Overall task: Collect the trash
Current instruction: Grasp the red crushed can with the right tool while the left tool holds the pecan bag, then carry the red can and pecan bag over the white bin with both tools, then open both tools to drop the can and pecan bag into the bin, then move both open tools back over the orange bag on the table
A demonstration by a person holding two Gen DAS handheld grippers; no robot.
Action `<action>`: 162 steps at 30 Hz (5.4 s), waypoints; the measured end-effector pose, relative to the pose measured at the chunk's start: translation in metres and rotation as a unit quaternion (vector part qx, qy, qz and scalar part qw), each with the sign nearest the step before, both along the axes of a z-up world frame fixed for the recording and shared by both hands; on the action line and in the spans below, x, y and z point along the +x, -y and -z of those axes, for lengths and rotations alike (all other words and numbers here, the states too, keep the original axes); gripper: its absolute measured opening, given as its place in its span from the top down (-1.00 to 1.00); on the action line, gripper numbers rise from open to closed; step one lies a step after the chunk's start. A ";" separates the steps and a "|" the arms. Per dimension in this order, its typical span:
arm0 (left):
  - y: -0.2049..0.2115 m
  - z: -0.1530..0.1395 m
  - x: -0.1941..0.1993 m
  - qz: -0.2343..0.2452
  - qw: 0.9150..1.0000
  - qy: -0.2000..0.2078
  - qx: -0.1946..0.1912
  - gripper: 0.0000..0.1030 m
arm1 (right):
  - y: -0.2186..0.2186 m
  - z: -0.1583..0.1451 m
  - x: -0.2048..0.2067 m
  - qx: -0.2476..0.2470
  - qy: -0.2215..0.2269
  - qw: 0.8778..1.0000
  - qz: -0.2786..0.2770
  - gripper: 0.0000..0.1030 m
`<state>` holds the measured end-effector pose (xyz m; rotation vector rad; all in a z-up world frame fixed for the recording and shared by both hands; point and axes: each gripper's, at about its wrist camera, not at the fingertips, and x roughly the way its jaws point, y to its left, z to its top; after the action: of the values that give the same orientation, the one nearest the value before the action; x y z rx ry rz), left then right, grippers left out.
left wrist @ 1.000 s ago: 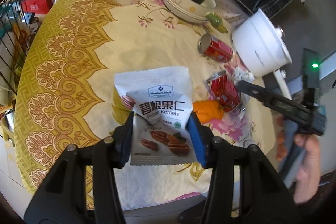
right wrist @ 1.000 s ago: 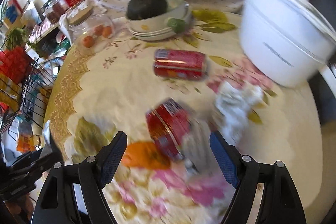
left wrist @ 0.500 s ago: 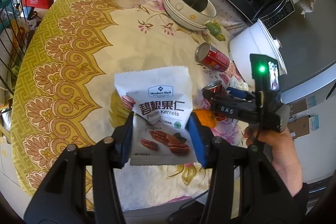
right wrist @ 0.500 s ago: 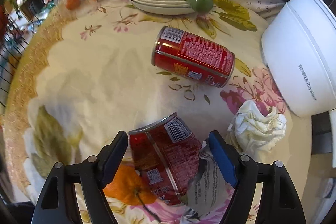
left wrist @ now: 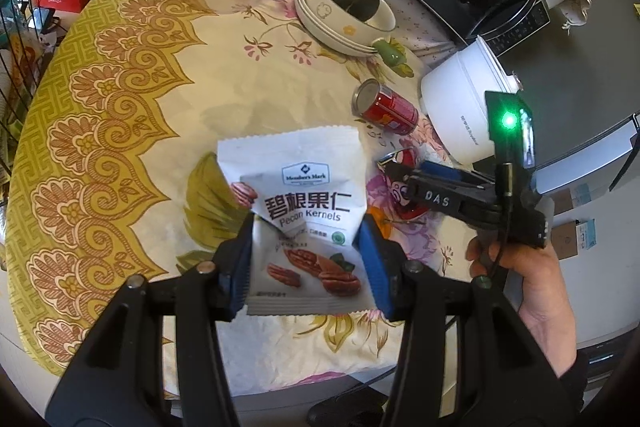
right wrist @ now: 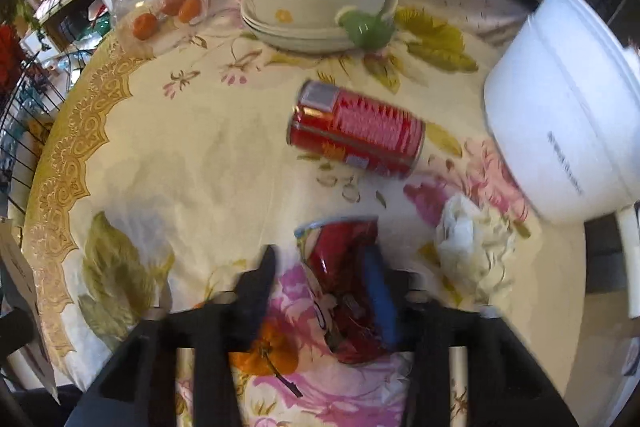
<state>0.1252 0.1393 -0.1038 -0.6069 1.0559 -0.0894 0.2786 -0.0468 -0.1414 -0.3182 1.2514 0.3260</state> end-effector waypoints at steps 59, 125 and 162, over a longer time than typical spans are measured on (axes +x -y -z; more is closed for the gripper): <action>0.227 0.005 -0.039 0.268 0.958 0.046 0.093 0.01 | 0.248 -0.070 -0.202 0.071 0.071 0.985 0.141 0.36; 0.230 0.020 -0.016 0.258 0.957 0.016 0.130 -0.63 | 0.359 0.004 -0.238 0.078 -0.050 0.959 0.269 -0.39; 0.150 0.068 0.060 0.268 0.937 0.051 0.220 -0.44 | 0.211 -0.006 -0.160 0.063 -0.026 0.983 0.169 -0.48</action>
<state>0.1851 -0.0105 -0.1721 0.1019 1.0724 -0.3473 0.1186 -0.2580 -0.1354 0.0130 1.3052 0.1209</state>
